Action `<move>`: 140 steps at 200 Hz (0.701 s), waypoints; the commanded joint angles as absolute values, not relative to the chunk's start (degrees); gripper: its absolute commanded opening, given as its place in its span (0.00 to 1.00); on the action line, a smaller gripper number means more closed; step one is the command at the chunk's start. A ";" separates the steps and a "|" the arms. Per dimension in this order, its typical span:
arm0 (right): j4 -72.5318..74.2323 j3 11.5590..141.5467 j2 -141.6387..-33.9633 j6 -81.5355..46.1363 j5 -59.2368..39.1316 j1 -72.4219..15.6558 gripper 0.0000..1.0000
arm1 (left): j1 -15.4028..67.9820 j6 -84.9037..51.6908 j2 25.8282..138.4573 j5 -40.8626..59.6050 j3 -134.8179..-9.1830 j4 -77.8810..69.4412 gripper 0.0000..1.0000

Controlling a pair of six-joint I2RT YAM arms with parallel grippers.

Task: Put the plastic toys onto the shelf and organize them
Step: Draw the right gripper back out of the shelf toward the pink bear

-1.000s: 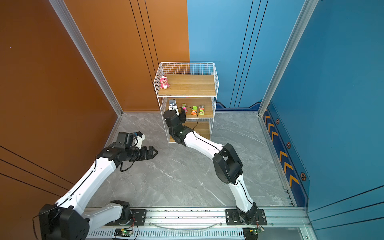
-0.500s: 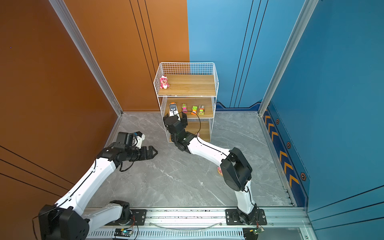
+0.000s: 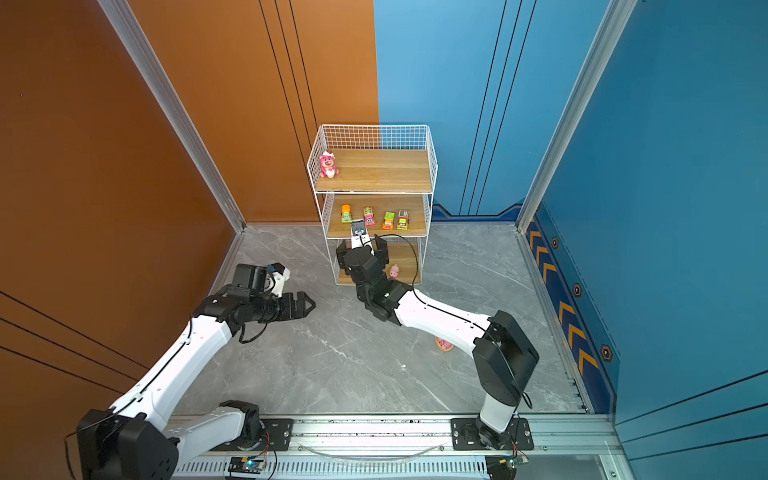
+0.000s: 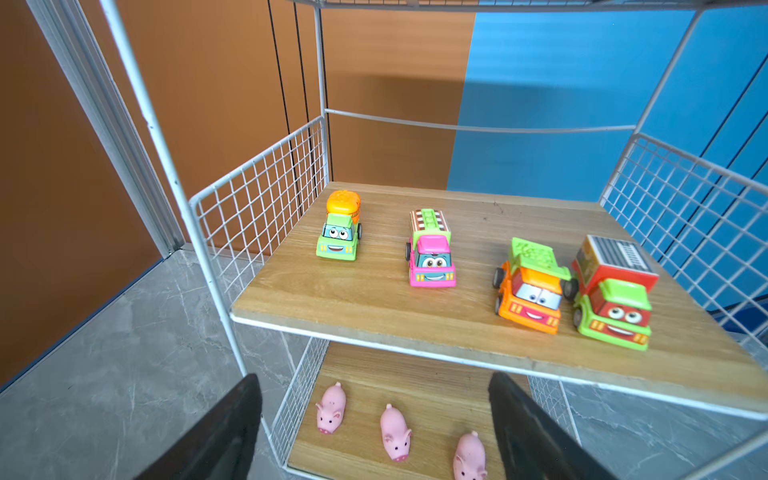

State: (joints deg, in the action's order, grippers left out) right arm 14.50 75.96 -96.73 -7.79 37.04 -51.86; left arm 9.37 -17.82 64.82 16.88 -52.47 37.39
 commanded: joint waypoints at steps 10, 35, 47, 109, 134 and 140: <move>6.06 72.36 -91.25 -13.60 34.87 -52.48 0.85 | 8.77 -17.84 64.20 16.43 -51.48 37.27 0.98; -3.86 69.35 -87.11 -20.39 33.11 -52.04 0.84 | 9.01 -17.84 64.16 16.42 -51.54 37.29 0.98; -9.06 67.57 -84.75 -24.27 32.52 -51.70 0.84 | 9.20 -17.84 64.25 16.43 -51.55 37.27 0.98; -31.94 53.84 -72.21 -46.87 30.75 -45.42 0.81 | 13.88 -17.19 63.81 13.64 -51.54 37.44 0.98; -36.22 48.77 -67.43 -51.35 28.03 -41.08 0.81 | 17.94 -16.35 62.82 11.13 -51.22 37.53 0.98; -36.64 47.66 -66.64 -51.22 26.62 -40.62 0.81 | 18.77 -16.15 62.55 10.75 -51.16 37.53 0.98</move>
State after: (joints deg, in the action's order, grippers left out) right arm -27.57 51.22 -70.43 -43.72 30.30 -43.09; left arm 15.88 -17.69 64.40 13.87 -52.36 37.39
